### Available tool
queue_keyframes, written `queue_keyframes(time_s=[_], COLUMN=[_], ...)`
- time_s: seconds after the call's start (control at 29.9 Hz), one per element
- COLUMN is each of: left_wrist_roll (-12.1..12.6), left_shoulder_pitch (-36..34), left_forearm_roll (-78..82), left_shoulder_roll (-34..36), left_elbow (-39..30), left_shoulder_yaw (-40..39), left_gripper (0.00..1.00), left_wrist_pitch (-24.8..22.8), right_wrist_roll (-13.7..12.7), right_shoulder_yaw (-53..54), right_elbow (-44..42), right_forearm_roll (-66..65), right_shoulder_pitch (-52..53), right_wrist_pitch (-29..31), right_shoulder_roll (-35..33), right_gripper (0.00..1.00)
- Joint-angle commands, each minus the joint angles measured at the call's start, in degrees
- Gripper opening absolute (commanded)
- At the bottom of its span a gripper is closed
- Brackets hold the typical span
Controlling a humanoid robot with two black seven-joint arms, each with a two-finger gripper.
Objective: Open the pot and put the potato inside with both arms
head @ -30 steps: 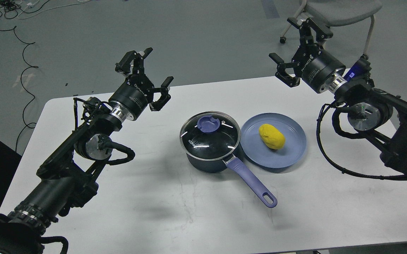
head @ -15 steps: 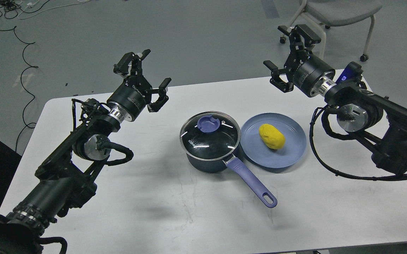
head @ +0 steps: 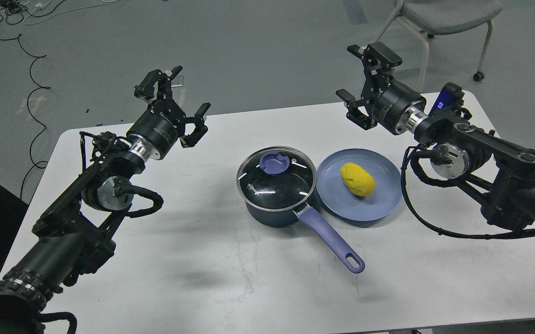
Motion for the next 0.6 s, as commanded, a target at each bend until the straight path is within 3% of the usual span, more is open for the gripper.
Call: queue_keyframes(time_s=[0.0,0.23,0.57], left_wrist_roll=[0.0,-0.1,-2.1], left_shoulder_pitch=[0.1,-0.1,-2.2], left_forearm_roll=[-0.1,-0.1,6.2], left_shoulder_roll=[0.2,0.0,2.4], left_elbow=[0.0,-0.2,-1.0], left_shoulder_yaw=[0.1,0.4,0.8], left_gripper=[0.98,0.98,0.98], left_wrist_pitch=[0.2,0.5,2.4], right_wrist_roll=[0.0,0.0,0.1], right_shoulder_yaw=[-0.1,0.0,0.7], right_elbow=[0.0,0.1,-0.1], right_forearm_roll=[0.0,0.0,0.0], right_shoulder_pitch=[0.0,0.6,0.7], right_wrist_pitch=[0.1,0.1,-0.3], right_shoulder_roll=[0.2,-0.1,-0.7], right_gripper=[1.0,1.0,1.0])
